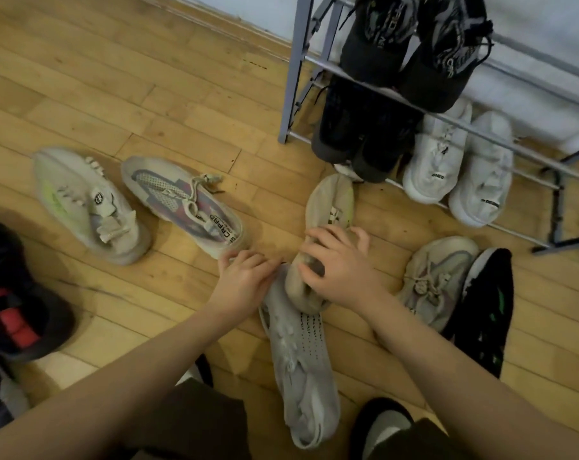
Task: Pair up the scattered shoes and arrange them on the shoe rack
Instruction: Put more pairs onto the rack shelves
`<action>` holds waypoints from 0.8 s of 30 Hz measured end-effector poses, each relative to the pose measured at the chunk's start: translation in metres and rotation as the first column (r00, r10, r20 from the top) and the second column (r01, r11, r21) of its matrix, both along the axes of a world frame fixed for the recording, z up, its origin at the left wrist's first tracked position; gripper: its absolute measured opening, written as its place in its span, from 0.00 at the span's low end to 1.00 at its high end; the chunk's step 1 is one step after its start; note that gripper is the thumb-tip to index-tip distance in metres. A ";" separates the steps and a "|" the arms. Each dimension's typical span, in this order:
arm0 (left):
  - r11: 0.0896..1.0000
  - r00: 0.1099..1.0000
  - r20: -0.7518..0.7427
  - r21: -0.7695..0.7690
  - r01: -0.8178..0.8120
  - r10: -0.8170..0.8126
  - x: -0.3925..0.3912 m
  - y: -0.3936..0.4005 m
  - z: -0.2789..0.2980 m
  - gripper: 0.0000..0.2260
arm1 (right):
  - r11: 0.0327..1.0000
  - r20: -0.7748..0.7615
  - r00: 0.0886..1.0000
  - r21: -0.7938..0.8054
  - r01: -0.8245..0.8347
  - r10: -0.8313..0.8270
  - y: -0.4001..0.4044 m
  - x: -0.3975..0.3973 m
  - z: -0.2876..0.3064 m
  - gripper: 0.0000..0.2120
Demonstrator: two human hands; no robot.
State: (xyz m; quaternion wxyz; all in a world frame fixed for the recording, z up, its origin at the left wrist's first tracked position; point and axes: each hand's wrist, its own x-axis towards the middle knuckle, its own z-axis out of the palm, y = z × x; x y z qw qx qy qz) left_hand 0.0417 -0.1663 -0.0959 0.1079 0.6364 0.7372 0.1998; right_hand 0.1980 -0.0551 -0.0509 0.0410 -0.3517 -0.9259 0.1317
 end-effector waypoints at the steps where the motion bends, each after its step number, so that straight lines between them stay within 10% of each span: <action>1: 1.000 1.000 0.025 0.026 -0.009 0.008 0.001 0.000 0.002 0.14 | 1.000 -0.005 1.000 -0.017 0.008 -0.008 0.000 0.001 0.000 0.16; 16: 0.917 0.984 0.125 0.362 -0.167 0.129 -0.039 0.010 0.082 0.10 | 0.996 -0.303 0.953 -0.077 -0.036 0.011 0.002 -0.048 0.039 0.15; 24: 0.857 0.957 0.251 0.451 -0.249 0.146 -0.062 0.011 0.118 0.08 | 0.974 -0.676 0.732 -0.208 -0.088 -0.078 0.001 -0.084 0.066 0.12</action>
